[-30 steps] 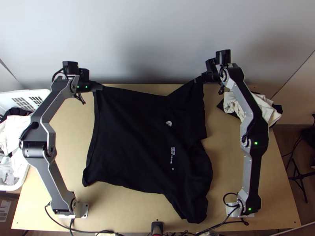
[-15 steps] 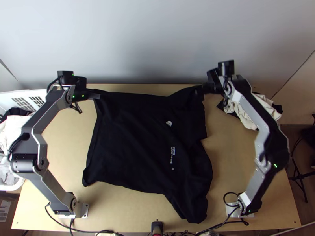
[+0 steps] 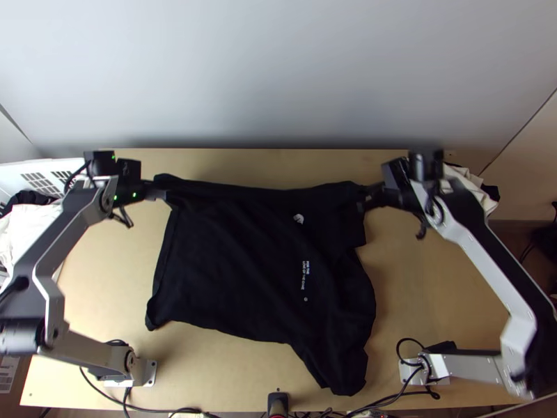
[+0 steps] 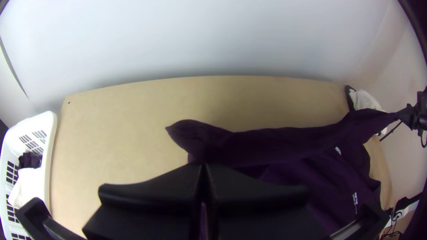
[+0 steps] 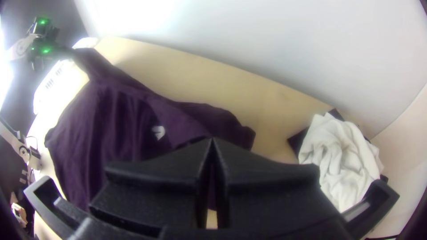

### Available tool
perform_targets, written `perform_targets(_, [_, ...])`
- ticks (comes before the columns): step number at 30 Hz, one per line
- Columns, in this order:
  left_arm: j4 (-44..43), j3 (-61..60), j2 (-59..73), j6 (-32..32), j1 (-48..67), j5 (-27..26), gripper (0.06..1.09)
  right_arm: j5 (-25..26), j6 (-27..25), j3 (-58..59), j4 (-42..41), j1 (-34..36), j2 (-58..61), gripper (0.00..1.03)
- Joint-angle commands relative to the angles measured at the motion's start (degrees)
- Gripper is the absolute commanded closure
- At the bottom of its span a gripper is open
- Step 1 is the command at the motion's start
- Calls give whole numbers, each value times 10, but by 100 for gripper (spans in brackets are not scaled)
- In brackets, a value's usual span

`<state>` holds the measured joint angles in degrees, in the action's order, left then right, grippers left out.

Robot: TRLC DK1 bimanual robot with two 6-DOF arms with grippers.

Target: Fold the t-shirt

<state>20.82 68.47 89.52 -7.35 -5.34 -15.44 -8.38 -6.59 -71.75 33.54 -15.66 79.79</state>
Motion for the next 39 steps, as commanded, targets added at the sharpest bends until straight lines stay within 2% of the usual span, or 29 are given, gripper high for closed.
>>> perform_targets(1, [0, -102, -101, -2, -2, -6, 105, -22, 10, 88, 50, -11, -112, 100])
perform_targets(12, [21, -209, -210, -13, -8, -13, 105, -53, -11, 191, 153, -79, -199, 100])
perform_targets(26, [41, -320, -300, -30, -10, -12, 105, -55, -34, 313, 202, -96, -256, 100])
perform_targets(39, [1, -367, -275, -48, -27, -11, 105, -66, -35, 304, 206, -97, -263, 100])
